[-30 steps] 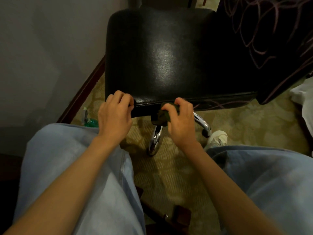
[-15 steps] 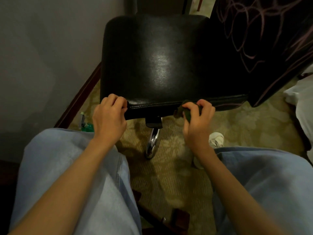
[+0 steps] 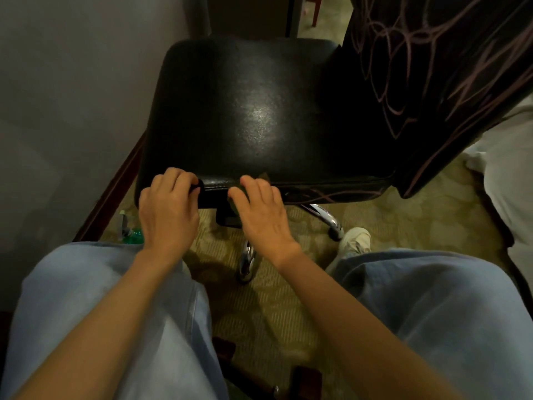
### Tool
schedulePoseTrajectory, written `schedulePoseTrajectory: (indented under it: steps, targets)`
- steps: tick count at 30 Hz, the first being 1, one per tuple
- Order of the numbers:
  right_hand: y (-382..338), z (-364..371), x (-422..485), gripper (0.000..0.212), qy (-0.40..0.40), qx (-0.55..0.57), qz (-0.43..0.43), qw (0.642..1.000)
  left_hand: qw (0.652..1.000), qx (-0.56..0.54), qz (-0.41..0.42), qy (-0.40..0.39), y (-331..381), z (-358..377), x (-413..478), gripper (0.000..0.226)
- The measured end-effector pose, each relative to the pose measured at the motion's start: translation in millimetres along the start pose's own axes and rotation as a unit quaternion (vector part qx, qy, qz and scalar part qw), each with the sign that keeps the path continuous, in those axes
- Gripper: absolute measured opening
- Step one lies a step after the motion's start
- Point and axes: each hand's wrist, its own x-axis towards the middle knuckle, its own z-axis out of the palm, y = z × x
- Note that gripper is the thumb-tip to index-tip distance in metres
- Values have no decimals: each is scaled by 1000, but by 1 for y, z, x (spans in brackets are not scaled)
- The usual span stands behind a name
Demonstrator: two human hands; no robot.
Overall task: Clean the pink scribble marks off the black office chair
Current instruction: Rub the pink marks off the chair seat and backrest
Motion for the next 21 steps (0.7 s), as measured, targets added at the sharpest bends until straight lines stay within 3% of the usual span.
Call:
schedulePoseTrajectory:
  steps: [3,5,10,12,17,21]
  targets:
    - [31,-14,-13,43,-1,-12,68,998,1000,-13,-10,-1,0,1,4,5]
    - [52,-23,-26,33,22,-4,124,992,1000,-14,-12,0,1,2,4,4]
    - [58,-34,-29,28,59,34,178,982,1000,-16,-21,3,5,2,3,3]
    - [42,-34,-21,34,43,44,170,983,999,-21,-22,10,8,1,2,2]
    - [-8,-21,5,43,-28,64,57,996,1000,-16,10,6,15,4,3,4]
    - [8,-21,3,43,-44,35,56,997,1000,-15,6,4,14,5,4,5]
